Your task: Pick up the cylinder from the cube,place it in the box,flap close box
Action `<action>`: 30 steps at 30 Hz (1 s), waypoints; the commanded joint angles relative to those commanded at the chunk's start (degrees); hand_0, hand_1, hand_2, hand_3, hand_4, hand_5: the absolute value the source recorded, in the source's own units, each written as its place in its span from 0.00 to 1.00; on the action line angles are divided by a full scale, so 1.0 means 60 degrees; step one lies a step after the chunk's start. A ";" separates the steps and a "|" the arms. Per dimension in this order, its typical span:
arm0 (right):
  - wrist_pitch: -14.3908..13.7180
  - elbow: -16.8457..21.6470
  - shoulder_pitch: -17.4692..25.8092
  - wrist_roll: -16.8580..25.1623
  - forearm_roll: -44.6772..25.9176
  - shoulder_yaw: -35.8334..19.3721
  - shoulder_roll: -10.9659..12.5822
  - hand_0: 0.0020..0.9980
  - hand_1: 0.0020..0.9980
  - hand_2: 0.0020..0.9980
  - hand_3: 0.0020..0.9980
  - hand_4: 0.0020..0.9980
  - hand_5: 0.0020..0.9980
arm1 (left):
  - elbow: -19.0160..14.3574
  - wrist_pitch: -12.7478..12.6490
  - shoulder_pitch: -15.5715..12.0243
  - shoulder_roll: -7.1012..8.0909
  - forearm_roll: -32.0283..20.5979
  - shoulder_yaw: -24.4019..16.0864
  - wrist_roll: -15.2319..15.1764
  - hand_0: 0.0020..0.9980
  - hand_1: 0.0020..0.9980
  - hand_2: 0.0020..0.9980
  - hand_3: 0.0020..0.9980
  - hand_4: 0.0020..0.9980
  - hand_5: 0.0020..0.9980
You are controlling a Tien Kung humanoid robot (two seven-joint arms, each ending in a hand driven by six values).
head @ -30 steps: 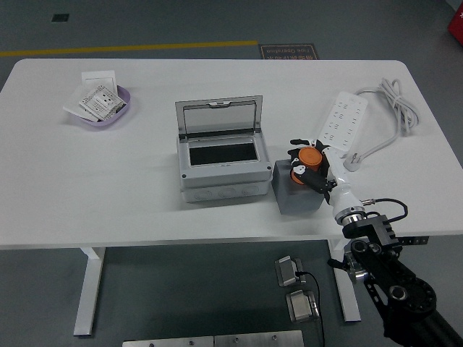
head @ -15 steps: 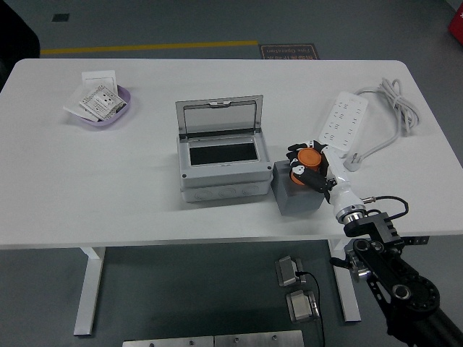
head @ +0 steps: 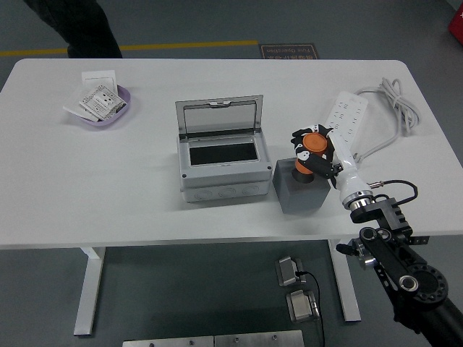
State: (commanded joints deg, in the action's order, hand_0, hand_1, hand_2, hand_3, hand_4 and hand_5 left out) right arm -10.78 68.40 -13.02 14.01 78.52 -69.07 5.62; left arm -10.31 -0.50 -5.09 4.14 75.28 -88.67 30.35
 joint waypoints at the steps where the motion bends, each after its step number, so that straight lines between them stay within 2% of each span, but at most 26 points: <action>1: -0.0069 0.0067 -0.0035 -0.0064 0.0136 0.0064 0.0023 0.65 0.56 0.50 0.38 0.15 0.00 | 0.0000 0.0000 -0.0003 0.0000 0.0002 -0.0001 0.0002 0.75 0.75 0.73 0.83 0.81 0.66; 6: -0.0460 0.0319 -0.0374 -0.0385 0.0958 0.0524 0.0171 0.66 0.57 0.51 0.38 0.16 0.00 | 0.0000 -0.0004 -0.0016 0.0007 0.0042 -0.0033 0.0020 0.75 0.75 0.73 0.83 0.81 0.66; 13: -0.0999 0.0293 -0.1231 -0.0730 0.2151 0.1222 0.0228 0.64 0.55 0.51 0.38 0.16 0.00 | 0.0000 -0.0028 -0.0024 0.0035 0.0069 -0.0056 0.0021 0.74 0.75 0.73 0.83 0.81 0.67; 14: -0.1045 0.0266 -0.1370 -0.0776 0.2310 0.1322 0.0219 0.13 0.20 0.34 0.31 0.07 0.00 | 0.0000 -0.0032 -0.0026 0.0038 0.0075 -0.0060 0.0021 0.75 0.75 0.73 0.83 0.81 0.67; 19: -0.1168 0.0079 -0.2018 -0.0993 0.2911 0.1849 0.0160 0.13 0.20 0.34 0.31 0.07 0.00 | 0.0000 -0.0046 -0.0032 0.0055 0.0084 -0.0070 0.0020 0.75 0.75 0.73 0.83 0.81 0.67; 20: -0.1170 0.0017 -0.2170 -0.1050 0.3007 0.1998 0.0153 0.03 0.15 0.27 0.25 0.05 0.03 | 0.0000 -0.0047 -0.0035 0.0058 0.0086 -0.0073 0.0022 0.75 0.75 0.73 0.83 0.81 0.67; 30: -0.1071 -0.0676 -0.3250 -0.1418 0.3370 0.3175 0.0059 0.02 0.14 0.26 0.24 0.06 0.05 | 0.0000 -0.0055 -0.0057 0.0096 0.0170 -0.0156 0.0066 0.75 0.75 0.73 0.83 0.81 0.68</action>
State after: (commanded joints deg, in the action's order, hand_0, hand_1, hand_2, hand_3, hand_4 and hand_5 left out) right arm -17.21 64.34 -32.53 5.50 98.74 -50.02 5.97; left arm -10.31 -0.83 -5.43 4.71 76.31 -89.61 30.74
